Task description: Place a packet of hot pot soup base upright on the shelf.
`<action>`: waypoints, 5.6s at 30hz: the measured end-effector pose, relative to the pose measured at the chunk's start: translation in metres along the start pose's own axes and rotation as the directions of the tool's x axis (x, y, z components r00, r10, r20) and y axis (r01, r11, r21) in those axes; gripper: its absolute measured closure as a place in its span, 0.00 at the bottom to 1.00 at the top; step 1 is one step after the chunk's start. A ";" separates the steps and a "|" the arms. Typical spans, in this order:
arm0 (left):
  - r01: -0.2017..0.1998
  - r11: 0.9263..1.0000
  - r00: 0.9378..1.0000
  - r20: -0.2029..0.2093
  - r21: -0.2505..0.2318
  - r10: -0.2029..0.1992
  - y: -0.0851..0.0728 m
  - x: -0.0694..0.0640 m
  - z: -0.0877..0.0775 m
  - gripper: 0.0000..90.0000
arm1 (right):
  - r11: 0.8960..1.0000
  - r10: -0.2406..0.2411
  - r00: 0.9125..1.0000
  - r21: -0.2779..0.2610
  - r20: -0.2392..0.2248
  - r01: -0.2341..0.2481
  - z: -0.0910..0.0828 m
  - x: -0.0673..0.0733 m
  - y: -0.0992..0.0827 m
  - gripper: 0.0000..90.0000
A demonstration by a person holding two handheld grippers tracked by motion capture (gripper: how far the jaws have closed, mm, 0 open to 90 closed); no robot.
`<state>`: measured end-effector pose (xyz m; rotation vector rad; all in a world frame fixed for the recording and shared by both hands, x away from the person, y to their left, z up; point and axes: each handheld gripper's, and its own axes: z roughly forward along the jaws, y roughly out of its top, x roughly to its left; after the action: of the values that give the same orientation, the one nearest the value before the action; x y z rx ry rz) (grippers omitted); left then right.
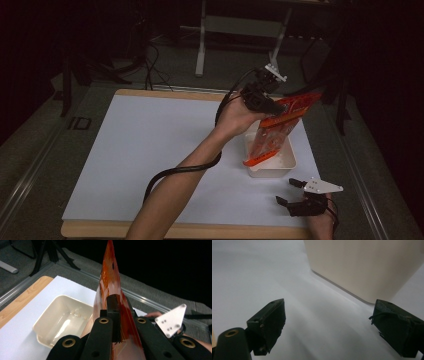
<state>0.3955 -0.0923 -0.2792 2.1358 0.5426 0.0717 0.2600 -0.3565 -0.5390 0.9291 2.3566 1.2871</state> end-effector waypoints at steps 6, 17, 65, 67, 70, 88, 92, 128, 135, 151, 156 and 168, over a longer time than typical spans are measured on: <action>0.022 1.000 0.999 -0.024 -0.019 -0.023 -0.004 -0.001 0.012 1.00 | 1.000 -0.001 1.000 -0.001 0.001 0.001 0.000 0.000 0.000 0.13; 0.040 0.999 0.999 -0.026 -0.021 -0.041 -0.013 0.002 0.034 1.00 | 1.000 -0.001 1.000 0.001 -0.001 0.001 0.000 0.000 0.000 0.13; 0.004 0.999 0.999 -0.034 0.049 -0.002 -0.132 0.003 0.075 0.77 | 1.000 0.002 1.000 0.005 0.009 -0.002 0.001 0.000 0.000 0.13; 0.011 0.999 0.999 -0.036 0.046 -0.009 -0.133 0.004 0.075 0.77 | 1.000 0.001 1.000 0.009 0.009 -0.001 0.002 0.000 0.000 0.13; 0.014 0.999 0.999 -0.039 0.044 -0.013 -0.135 0.005 0.075 0.77 | 1.000 0.003 1.000 0.007 0.010 -0.003 0.001 0.000 0.000 0.13; 0.070 0.995 0.997 -0.022 0.076 -0.069 -0.154 0.005 0.089 0.97 | 1.000 0.012 1.000 0.023 0.019 -0.012 0.003 -0.001 0.001 0.13; 0.098 0.993 0.995 -0.019 0.065 -0.097 -0.157 0.004 0.090 0.97 | 1.000 0.015 1.000 0.026 0.020 -0.016 0.003 -0.001 0.001 0.13; 0.154 0.987 0.988 0.040 -0.055 -0.152 -0.178 0.011 0.056 0.68 | 1.000 0.011 1.000 0.025 0.017 -0.011 0.003 -0.001 0.001 0.13; 0.143 0.986 0.989 0.034 -0.090 -0.141 -0.185 0.012 0.030 0.67 | 1.000 0.014 1.000 0.023 0.015 -0.015 0.003 -0.001 0.001 0.13; 0.158 0.985 0.981 -0.106 -0.076 -0.165 -0.245 0.028 -0.012 0.66 | 1.000 0.016 1.000 0.023 0.015 -0.016 0.003 -0.001 0.001 0.13; 0.156 0.985 0.974 -0.154 -0.075 -0.166 -0.262 0.030 -0.017 0.66 | 1.000 0.016 1.000 0.024 0.016 -0.017 0.003 -0.001 0.001 0.13; 0.168 0.986 0.947 -0.279 0.013 -0.158 -0.320 0.038 -0.028 0.65 | 1.000 0.021 1.000 0.021 0.015 -0.021 0.003 -0.002 0.001 0.13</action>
<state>0.3101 0.1037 -0.5220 2.1204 0.8887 0.2739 0.2631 -0.3554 -0.5396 0.9692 2.3598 1.2614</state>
